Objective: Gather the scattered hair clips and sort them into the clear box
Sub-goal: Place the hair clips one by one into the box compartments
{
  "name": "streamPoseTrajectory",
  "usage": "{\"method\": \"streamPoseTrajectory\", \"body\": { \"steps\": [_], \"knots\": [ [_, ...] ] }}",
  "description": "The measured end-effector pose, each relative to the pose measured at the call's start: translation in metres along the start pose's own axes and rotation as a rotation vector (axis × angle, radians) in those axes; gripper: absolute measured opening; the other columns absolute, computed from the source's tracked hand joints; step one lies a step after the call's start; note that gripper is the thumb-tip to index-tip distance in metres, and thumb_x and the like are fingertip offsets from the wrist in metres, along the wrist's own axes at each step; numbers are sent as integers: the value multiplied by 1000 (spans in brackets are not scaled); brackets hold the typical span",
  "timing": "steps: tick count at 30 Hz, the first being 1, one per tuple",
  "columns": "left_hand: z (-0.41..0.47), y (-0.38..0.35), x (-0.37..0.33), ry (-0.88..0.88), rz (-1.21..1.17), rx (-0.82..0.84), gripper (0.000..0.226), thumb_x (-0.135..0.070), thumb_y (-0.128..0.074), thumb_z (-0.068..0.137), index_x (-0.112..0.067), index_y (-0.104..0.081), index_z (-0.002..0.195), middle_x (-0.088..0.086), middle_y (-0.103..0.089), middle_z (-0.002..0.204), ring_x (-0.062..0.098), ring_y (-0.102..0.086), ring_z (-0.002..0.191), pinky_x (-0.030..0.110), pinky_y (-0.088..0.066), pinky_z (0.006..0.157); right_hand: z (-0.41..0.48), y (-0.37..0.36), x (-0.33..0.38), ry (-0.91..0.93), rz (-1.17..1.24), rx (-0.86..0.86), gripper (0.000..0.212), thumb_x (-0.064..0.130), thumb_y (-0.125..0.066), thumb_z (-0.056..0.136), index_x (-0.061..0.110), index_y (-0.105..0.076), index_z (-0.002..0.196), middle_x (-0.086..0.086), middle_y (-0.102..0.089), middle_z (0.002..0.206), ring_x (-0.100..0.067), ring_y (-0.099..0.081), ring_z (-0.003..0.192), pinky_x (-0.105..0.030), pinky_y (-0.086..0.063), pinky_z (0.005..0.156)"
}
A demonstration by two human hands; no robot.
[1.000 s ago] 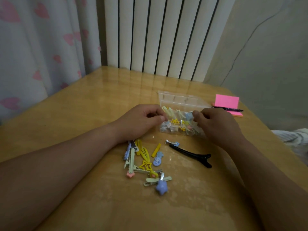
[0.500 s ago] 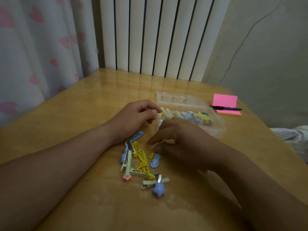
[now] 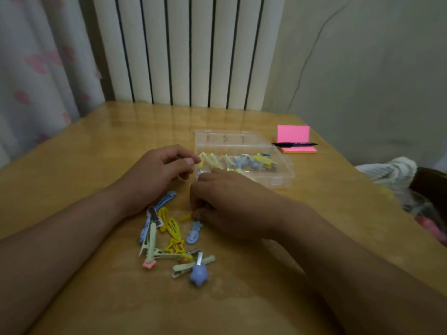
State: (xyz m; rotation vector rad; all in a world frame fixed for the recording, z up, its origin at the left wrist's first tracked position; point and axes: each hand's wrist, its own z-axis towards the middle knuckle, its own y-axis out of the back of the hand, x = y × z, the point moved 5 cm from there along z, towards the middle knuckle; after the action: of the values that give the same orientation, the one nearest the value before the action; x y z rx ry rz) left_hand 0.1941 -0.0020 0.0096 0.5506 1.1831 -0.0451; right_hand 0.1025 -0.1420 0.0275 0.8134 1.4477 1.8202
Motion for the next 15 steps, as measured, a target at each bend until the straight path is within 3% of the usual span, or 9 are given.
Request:
{"method": "streamPoseTrajectory", "body": {
  "steps": [4, 8, 12, 15],
  "knots": [
    [-1, 0, -1, 11, -2, 0, 18, -21, -62, 105, -24, -79, 111, 7, -76, 99, 10, -69, 88, 27, -52, 85, -4, 19, -17, -171, 255, -181, 8, 29, -58, 104, 24, -56, 98, 11, -59, 90, -6, -53, 80, -28, -44, 70],
    [-2, -2, -2, 13, 32, 3, 17, -26, -62, 106, -29, -77, 113, 2, -75, 97, 4, -69, 87, 25, -50, 84, -22, 42, -75, -480, 352, -489, 9, 30, -60, 105, 23, -64, 106, 13, -64, 91, 0, -59, 82, -22, -48, 70],
    [-2, -2, 0, 13, 43, 8, 17, -26, -63, 105, -30, -78, 112, 0, -74, 92, 5, -69, 86, 30, -54, 89, -44, 43, -122, -707, 309, -572, 10, 28, -63, 103, 20, -68, 101, 10, -68, 91, -8, -63, 83, -33, -55, 74],
    [-3, -3, -1, 7, 44, 19, 16, -25, -63, 105, -30, -77, 112, 2, -74, 92, 10, -70, 88, 33, -54, 92, -50, 40, -129, -751, 298, -577, 8, 27, -65, 100, 20, -69, 98, 8, -70, 90, -12, -65, 84, -36, -57, 76]
  ]
}}
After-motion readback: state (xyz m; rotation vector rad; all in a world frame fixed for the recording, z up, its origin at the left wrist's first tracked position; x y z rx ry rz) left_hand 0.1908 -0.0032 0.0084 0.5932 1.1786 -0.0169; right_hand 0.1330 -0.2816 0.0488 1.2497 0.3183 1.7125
